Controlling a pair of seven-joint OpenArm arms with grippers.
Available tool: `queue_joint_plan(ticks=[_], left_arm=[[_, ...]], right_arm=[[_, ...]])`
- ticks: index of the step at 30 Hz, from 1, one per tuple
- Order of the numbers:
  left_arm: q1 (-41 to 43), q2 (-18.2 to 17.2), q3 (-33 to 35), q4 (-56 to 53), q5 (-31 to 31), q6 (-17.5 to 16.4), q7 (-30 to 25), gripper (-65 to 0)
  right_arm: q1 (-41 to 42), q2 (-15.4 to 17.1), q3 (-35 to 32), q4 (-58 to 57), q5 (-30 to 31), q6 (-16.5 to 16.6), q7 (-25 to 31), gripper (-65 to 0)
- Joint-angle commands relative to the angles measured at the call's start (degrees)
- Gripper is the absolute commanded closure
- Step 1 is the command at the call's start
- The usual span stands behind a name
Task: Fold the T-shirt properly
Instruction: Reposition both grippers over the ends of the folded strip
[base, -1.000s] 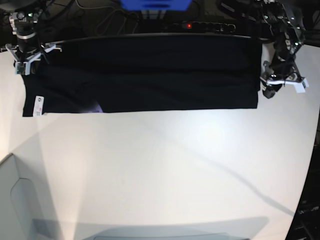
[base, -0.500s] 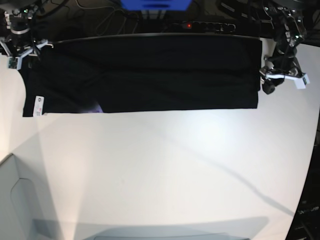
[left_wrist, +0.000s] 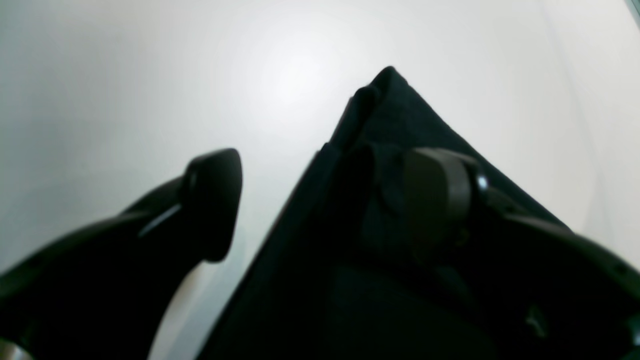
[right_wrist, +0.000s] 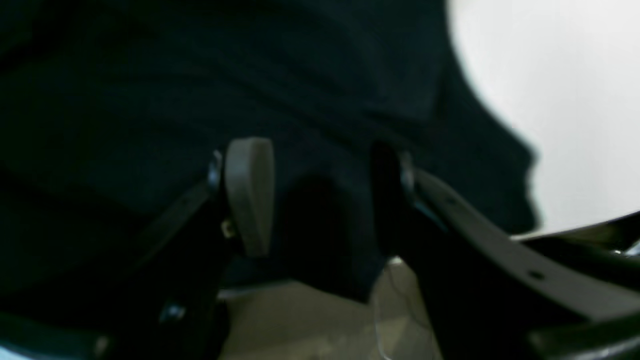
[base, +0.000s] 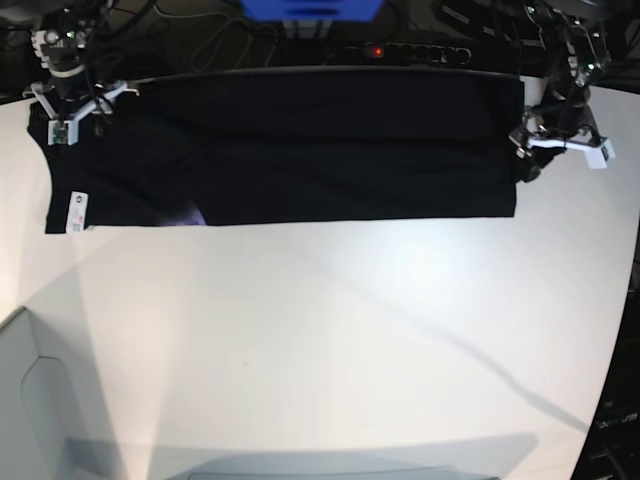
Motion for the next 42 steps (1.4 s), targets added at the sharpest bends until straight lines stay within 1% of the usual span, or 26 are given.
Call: queue_joint_plan(ticks=[1, 6, 9, 14, 21, 28, 29, 31, 33, 35, 36, 37, 42], left_arm=[[0.11, -0.55, -0.33, 0.53, -0.47, -0.41, -1.14, -49.1], [0.02, -0.02, 2.05, -1.31, -0.56, -0.49, -1.14, -49.1], [0.11, 0.16, 4.16, -1.31, -0.56, -0.49, -1.14, -49.1], [0.64, 0.16, 6.44, -1.31, -0.56, -0.49, -1.23, -49.0], [2.84, 0.25, 6.18, -1.31, -0.38, -0.49, -1.23, -48.6], [3.01, 0.16, 6.62, -6.06, -0.38, -0.49, -1.23, -48.3], [3.01, 0.16, 6.62, -6.06, -0.38, -0.49, -1.23, -47.6], [3.10, 0.16, 6.44, -6.06, -0.38, -0.49, -1.23, -42.8], [3.10, 0.16, 6.27, -6.24, -0.30, -0.49, -1.23, -33.8], [3.10, 0.16, 6.27, -6.32, -0.21, -0.49, -1.40, -27.4], [3.10, 0.16, 6.27, -6.76, -0.30, -0.49, -1.49, -25.3], [3.01, 0.16, 6.27, -7.20, -0.38, -0.49, -1.49, -24.3], [2.92, 0.16, 6.62, -9.31, -0.12, -0.49, -1.67, -23.4]], right_arm=[[0.58, 1.03, 0.04, -0.01, 0.89, 0.19, 1.59, -31.8], [2.87, 3.49, -1.19, -6.52, 0.80, 0.19, 1.77, -31.8], [4.10, 4.37, -1.36, -8.80, 0.80, 0.19, 1.77, -31.8], [4.80, 4.45, -1.36, -9.77, 0.80, 0.19, 1.77, -31.8], [4.80, 4.54, -2.59, -9.95, 0.80, 0.19, 1.77, -31.8], [4.80, 4.54, -3.03, -9.86, 0.80, 0.19, 1.77, -31.8], [4.80, 4.54, -3.03, -9.86, 0.80, 0.19, 1.77, -31.8], [4.80, 4.54, -3.38, -9.95, 0.80, 0.19, 1.77, -31.8], [4.80, 4.63, -3.47, -9.86, 0.80, 0.19, 1.77, -31.8], [4.80, 5.07, -3.65, -9.86, 0.80, 0.19, 1.77, -31.8], [4.80, 5.16, -4.18, -9.86, 0.80, 0.19, 1.77, -31.8], [4.80, 5.25, -4.53, -9.86, 0.80, 0.19, 1.77, -31.8], [4.80, 5.25, -4.70, -9.95, 0.80, 0.19, 1.77, -31.8]])
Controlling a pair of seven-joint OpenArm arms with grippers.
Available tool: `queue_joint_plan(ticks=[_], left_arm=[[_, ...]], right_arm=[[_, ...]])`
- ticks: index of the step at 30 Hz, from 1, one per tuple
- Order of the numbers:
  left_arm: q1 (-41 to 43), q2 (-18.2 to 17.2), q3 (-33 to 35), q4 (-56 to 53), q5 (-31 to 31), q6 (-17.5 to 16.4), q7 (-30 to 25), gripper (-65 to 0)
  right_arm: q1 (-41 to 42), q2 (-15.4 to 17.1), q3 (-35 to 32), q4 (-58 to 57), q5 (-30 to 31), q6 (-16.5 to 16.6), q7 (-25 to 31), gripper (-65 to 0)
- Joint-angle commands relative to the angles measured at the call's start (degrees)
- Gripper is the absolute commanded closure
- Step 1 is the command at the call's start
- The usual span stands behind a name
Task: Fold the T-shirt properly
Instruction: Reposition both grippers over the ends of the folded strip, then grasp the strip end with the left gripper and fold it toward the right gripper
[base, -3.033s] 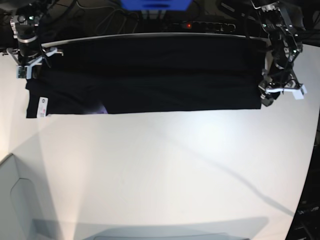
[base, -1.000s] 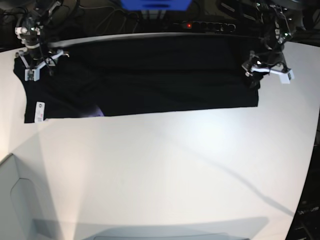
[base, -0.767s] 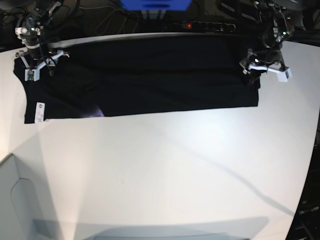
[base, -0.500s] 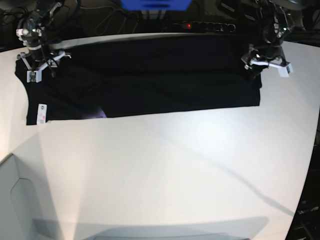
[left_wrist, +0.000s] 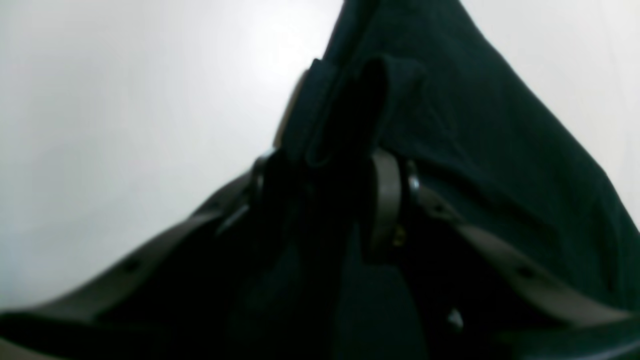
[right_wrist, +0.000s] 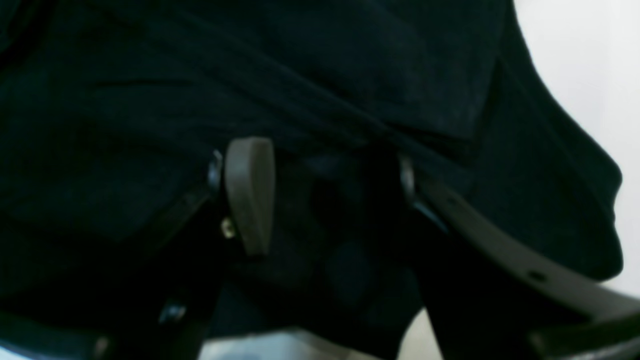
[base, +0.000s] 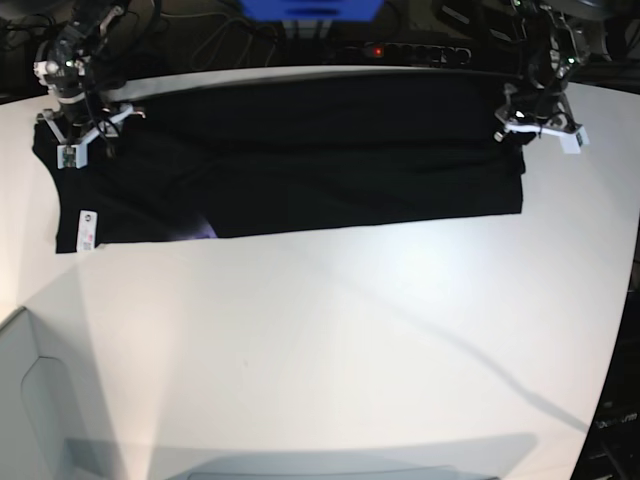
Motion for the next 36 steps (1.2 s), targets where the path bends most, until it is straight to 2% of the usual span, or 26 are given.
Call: queue_joint_plan(ticks=[1, 3, 5, 9, 14, 21, 26, 30, 36], left_arm=[[0.50, -0.30, 0.26, -0.57, 1.02, 1.08, 2.68, -21.8], [0.41, -0.30, 0.17, -0.48, 1.10, 1.08, 2.60, -14.5], [-0.56, -0.48, -0.09, -0.48, 1.19, 1.08, 3.12, 0.0], [-0.82, -0.74, -0.53, -0.31, 1.28, 1.17, 2.68, 0.0], [-2.49, -0.74, -6.42, 0.84, 0.75, 1.17, 3.12, 0.0], [-3.90, -0.74, -10.38, 6.46, 0.84, 1.17, 3.12, 0.0], [-3.46, 0.05, -9.94, 12.18, 1.19, 1.26, 3.12, 0.0], [-2.14, 3.04, -9.94, 16.48, 1.28, 1.26, 3.12, 0.0], [-2.05, 4.18, -2.55, 20.09, 1.37, 1.26, 3.21, 0.0]], right_arm=[[-0.16, 0.31, -0.09, 0.39, -0.27, 0.36, -0.57, -31.8], [-0.16, 0.31, -0.09, 0.30, -0.27, 0.36, -0.57, -31.7], [-0.16, 0.31, -0.36, 0.30, -0.27, 0.36, -0.57, -31.7], [-0.07, 0.31, -0.44, 0.30, -0.27, 0.36, -0.57, -31.7], [1.07, 0.04, -0.44, 0.30, -0.27, 0.36, -0.57, -31.7], [1.86, -0.13, -2.82, 0.30, -0.27, 0.36, -0.75, -31.7], [1.86, -0.84, -4.57, 0.39, -0.27, 0.36, -0.57, -31.7], [1.86, -1.01, -5.28, 0.39, -0.27, 0.36, -0.57, -31.7], [1.86, -1.72, -5.28, 0.66, -0.27, 0.36, -0.57, -31.7]])
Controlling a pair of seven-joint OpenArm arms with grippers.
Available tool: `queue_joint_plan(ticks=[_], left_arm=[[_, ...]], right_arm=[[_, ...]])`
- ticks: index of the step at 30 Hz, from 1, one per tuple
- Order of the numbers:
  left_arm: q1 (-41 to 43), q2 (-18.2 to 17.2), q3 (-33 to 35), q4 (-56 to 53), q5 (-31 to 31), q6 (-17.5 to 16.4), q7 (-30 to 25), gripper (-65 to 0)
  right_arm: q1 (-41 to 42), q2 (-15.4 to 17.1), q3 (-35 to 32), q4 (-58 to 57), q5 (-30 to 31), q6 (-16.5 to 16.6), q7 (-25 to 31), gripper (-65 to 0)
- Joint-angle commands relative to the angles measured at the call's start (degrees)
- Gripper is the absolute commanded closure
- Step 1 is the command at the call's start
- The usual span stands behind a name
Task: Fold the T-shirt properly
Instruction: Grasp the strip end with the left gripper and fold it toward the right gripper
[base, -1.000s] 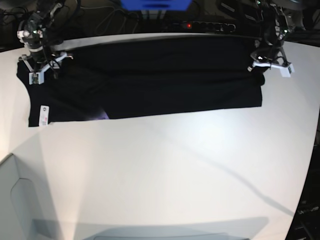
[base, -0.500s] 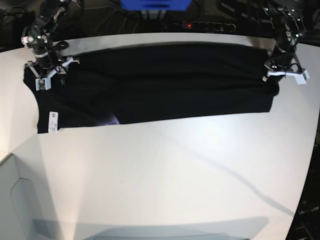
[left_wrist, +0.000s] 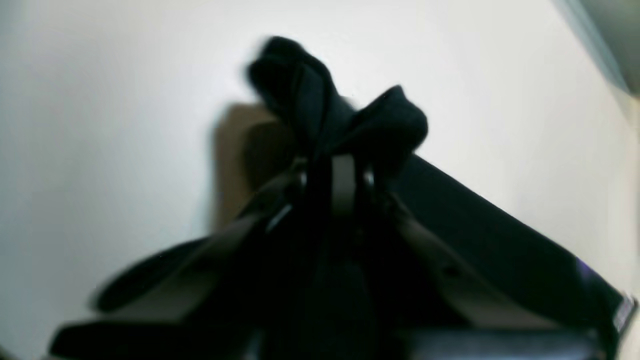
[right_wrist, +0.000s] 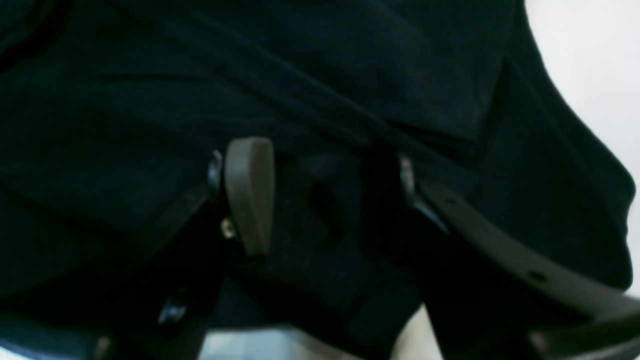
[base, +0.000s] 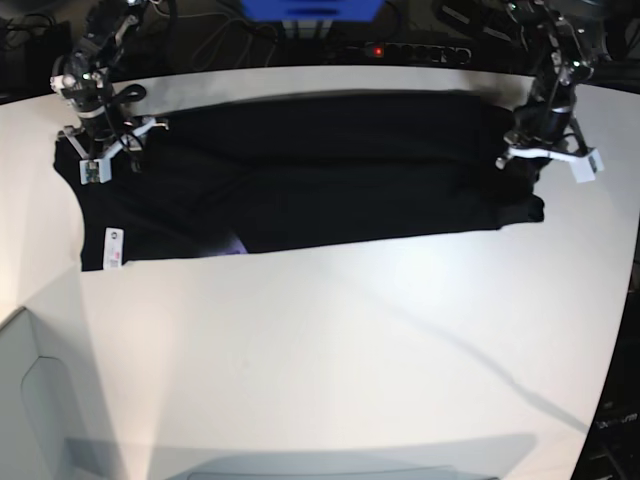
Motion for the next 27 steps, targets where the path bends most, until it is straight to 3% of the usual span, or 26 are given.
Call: queue_joint_plan(ticks=[1, 9, 16, 27], left_arm=[[0.18, -0.41, 1.94, 1.29, -0.75, -0.41, -1.45, 0.0], [-2.64, -0.76, 20.14, 1.29, 0.04, 0.03, -1.80, 0.0], [-9.05, 0.03, 37.46, 0.85, 11.64, 0.03, -1.89, 0.0], [-17.58, 2.84, 53.37, -4.16, 23.86, 0.12, -1.89, 0.0]], right_arm=[[-0.17, 0.03, -0.25, 0.66, 0.01, 0.34, -0.50, -31.7], [-0.17, 0.12, -1.22, 0.66, 0.01, 0.34, -0.50, -31.7], [-0.17, 0.21, -1.22, 0.74, 0.01, 0.34, -0.50, -31.7], [0.62, 0.38, -1.22, 0.74, 0.01, 0.34, -0.50, -31.7]])
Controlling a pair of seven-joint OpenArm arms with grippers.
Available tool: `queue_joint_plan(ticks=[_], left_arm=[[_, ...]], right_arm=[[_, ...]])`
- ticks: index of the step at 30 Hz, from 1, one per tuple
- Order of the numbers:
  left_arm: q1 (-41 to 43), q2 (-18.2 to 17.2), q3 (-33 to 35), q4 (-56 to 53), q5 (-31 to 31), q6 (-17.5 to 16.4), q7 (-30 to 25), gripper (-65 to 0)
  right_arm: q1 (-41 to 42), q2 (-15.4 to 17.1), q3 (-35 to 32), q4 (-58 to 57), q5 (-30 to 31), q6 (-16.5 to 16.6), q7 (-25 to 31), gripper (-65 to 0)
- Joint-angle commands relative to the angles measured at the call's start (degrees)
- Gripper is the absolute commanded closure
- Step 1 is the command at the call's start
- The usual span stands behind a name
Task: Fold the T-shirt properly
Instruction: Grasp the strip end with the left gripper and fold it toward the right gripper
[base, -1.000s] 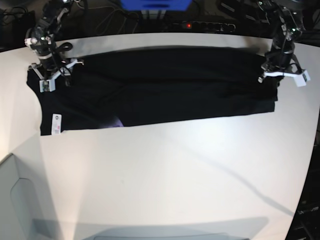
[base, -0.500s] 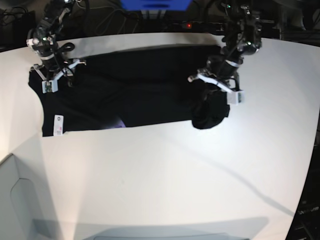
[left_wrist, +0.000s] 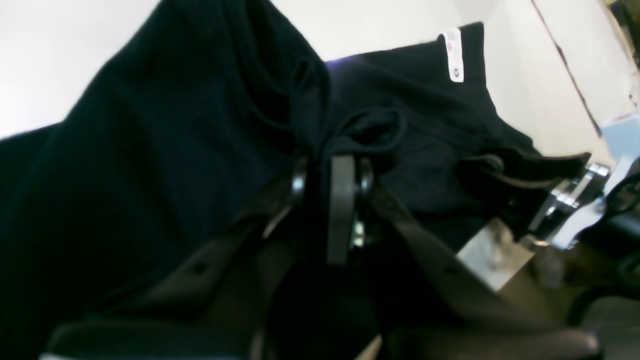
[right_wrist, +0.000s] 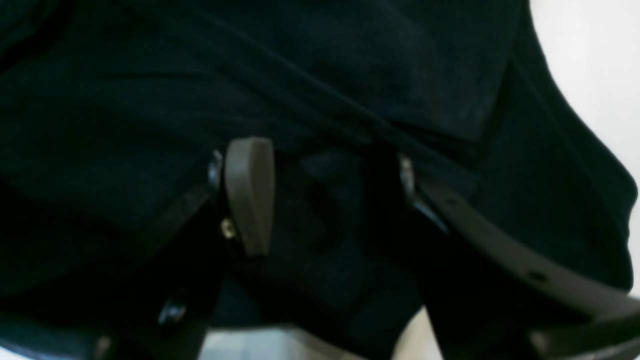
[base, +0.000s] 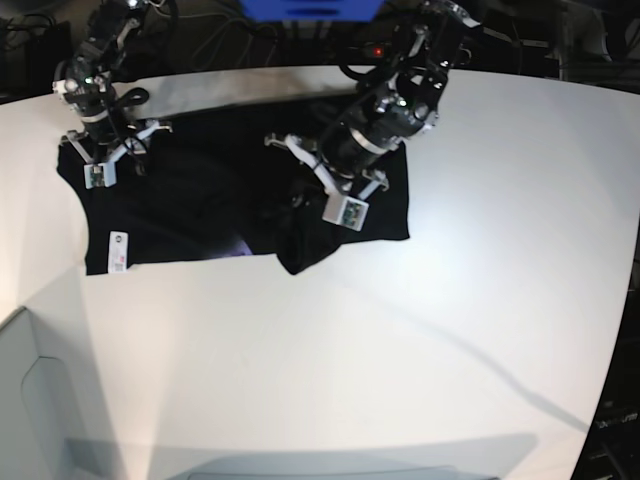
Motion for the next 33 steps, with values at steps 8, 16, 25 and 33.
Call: queue_joint_plan(ticks=[8, 16, 25, 33], left_arm=[[-5.52, 4.11, 4.87, -6.65, 5.09, -0.12, -1.06, 0.0], [-9.04, 5.52, 6.89, -10.78, 5.18, -0.12, -1.06, 0.0], [-11.15, 5.52, 11.90, -12.19, 5.27, -0.12, -0.70, -14.7], [-11.06, 4.81, 12.26, -7.79, 5.27, -0.12, -1.06, -32.4]], right_arm=[[0.78, 0.38, -0.04, 0.70, 0.16, 0.34, 0.09, -31.7], [0.86, 0.38, -0.04, 0.70, 0.16, 0.34, 0.09, -31.7], [1.39, 0.38, -0.13, 0.70, 0.16, 0.34, 0.09, -31.7], [1.92, 0.38, -0.13, 0.70, 0.16, 0.34, -0.18, -31.7]])
